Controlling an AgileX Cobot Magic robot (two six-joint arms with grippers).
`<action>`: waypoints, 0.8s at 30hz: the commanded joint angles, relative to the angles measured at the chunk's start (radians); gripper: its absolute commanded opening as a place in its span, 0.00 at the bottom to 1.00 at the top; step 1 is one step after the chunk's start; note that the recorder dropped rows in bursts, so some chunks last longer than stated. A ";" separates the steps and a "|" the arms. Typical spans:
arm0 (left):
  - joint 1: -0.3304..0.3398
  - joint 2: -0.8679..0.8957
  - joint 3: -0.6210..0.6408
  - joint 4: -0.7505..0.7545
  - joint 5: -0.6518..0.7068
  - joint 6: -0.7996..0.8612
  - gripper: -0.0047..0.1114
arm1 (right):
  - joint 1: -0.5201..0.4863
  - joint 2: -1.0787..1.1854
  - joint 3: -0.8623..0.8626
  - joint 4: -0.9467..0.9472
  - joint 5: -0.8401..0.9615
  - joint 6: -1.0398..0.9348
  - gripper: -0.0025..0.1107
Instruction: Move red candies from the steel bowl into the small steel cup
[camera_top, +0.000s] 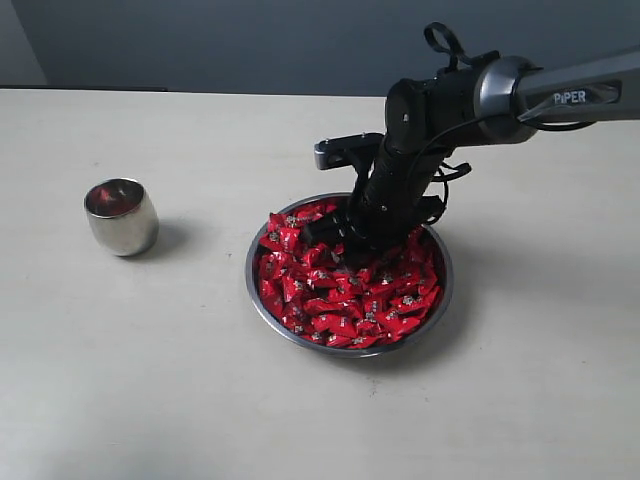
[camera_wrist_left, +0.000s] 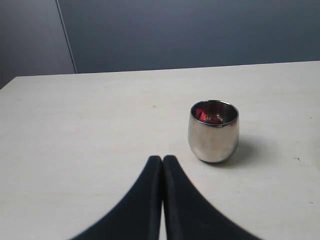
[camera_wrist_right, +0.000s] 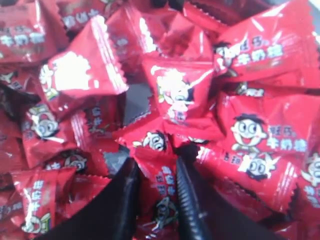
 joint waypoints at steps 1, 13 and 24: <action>0.001 -0.004 0.004 -0.002 -0.002 -0.001 0.04 | -0.003 -0.041 0.004 -0.012 -0.009 -0.004 0.11; 0.001 -0.004 0.004 -0.002 -0.002 -0.001 0.04 | -0.003 -0.082 0.004 -0.012 -0.015 -0.004 0.11; 0.001 -0.004 0.004 -0.002 -0.002 -0.001 0.04 | -0.003 -0.134 -0.008 -0.014 0.000 -0.004 0.11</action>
